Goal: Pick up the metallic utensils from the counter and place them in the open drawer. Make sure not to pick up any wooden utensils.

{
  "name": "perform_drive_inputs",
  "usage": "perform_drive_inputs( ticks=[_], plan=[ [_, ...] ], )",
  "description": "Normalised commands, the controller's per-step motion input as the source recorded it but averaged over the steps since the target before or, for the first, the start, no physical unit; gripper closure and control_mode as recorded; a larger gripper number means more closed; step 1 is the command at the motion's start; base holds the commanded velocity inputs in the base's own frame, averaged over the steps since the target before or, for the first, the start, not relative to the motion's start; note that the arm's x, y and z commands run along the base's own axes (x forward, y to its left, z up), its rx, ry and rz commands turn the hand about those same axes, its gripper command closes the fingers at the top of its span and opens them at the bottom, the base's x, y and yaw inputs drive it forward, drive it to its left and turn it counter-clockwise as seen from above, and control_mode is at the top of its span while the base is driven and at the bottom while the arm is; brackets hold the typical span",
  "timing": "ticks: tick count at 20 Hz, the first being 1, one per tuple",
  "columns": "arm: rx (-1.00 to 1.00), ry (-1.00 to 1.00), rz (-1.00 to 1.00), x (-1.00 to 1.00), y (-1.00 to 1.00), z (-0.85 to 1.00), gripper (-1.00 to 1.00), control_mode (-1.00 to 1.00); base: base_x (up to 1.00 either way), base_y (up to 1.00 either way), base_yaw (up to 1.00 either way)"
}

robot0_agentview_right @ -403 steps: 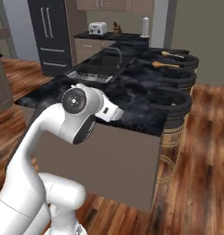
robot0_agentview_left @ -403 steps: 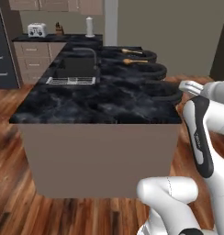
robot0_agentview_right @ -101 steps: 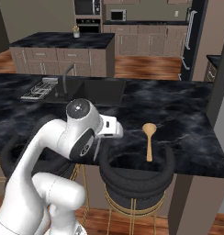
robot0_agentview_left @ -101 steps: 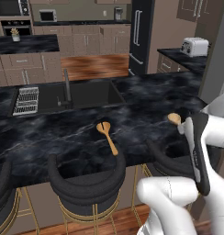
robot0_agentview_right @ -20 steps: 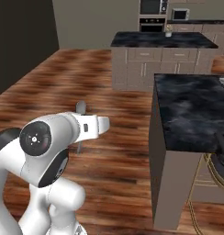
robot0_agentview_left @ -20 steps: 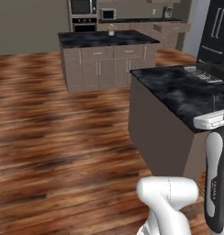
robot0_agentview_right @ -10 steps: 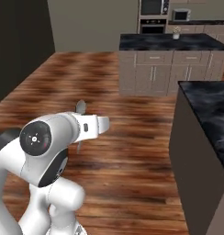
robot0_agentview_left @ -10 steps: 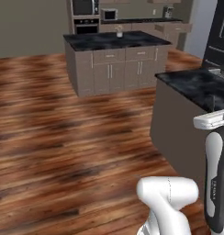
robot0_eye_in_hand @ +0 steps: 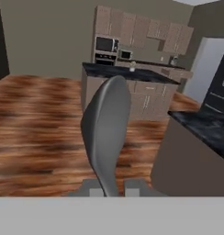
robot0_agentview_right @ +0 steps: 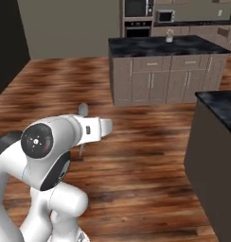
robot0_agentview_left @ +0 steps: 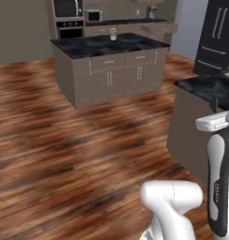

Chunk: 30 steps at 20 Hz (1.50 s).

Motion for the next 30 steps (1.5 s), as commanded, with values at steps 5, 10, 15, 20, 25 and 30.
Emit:
perform_drive_inputs(
  ticks=[5, 10, 15, 20, 25, 30],
  plan=[
    [0.0, 0.0, 0.0, 0.0, 0.0, 0.0, 1.0, 1.0, 1.0, 1.0, -0.42],
    [0.0, 0.0, 0.0, 0.0, 0.0, 0.0, 1.0, 1.0, 1.0, 1.0, -0.48],
    [0.0, 0.0, 0.0, 0.0, 0.0, 0.0, 1.0, 1.0, 1.0, 1.0, -0.48],
    [0.0, 0.0, 0.0, 0.0, 0.0, 0.0, 1.0, 1.0, 1.0, 1.0, -0.45],
    [0.0, 0.0, 0.0, 0.0, 0.0, 0.0, 1.0, 1.0, 1.0, 1.0, -0.39],
    [0.0, 0.0, 0.0, 0.0, 0.0, 0.0, 1.0, 1.0, 1.0, 1.0, -0.38]
  ],
)
